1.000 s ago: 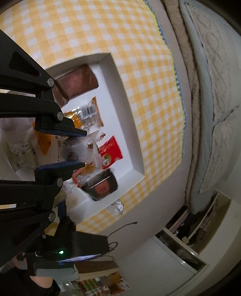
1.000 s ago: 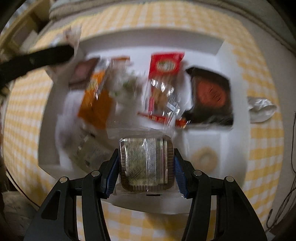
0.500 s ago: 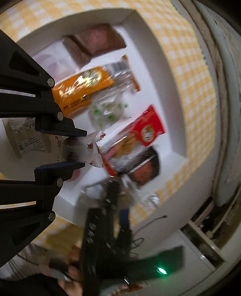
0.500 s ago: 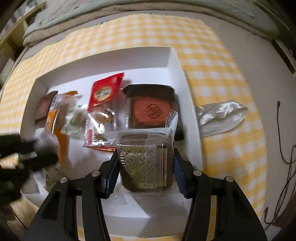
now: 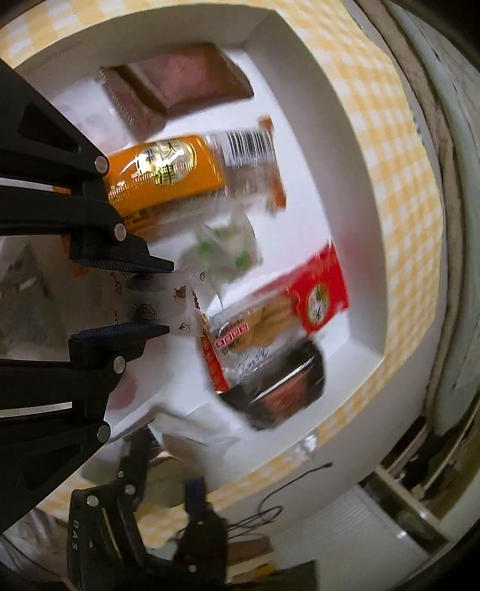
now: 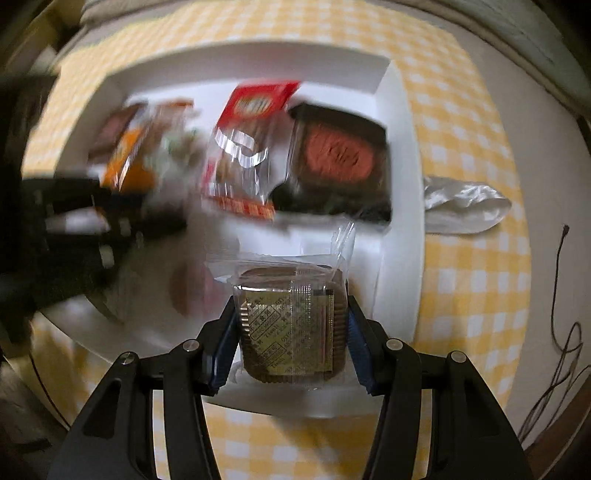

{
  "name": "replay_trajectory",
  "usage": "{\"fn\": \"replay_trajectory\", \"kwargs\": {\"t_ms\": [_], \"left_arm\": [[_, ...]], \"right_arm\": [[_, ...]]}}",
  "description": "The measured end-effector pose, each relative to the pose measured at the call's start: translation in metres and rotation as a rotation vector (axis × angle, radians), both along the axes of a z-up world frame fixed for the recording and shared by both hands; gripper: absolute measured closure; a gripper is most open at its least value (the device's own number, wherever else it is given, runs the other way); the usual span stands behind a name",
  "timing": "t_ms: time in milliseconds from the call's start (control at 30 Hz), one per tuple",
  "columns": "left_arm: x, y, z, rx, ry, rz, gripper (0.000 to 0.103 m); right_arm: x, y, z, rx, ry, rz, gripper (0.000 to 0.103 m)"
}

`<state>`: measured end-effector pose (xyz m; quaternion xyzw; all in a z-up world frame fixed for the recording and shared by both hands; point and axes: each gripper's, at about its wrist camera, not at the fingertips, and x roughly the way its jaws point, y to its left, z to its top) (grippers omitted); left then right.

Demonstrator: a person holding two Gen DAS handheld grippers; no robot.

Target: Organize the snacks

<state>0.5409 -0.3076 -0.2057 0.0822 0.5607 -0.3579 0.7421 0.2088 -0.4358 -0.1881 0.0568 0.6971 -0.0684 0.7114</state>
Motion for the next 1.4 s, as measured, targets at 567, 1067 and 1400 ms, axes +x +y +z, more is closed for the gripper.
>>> {"fn": "replay_trajectory", "kwargs": {"t_ms": [567,1067,1400], "left_arm": [[-0.006,0.014,0.011,0.007,-0.032,-0.014,0.078],[-0.007,0.012,0.011,0.003,-0.012,-0.038,0.072],[-0.017,0.015,0.027,0.003,-0.039,-0.041,0.044]], "right_arm": [[0.064,0.012,-0.016,-0.094,-0.113,-0.052,0.049],[0.062,0.022,-0.014,0.009,-0.107,-0.050,0.041],[0.049,-0.015,0.010,0.057,-0.154,-0.122,0.039]]}}
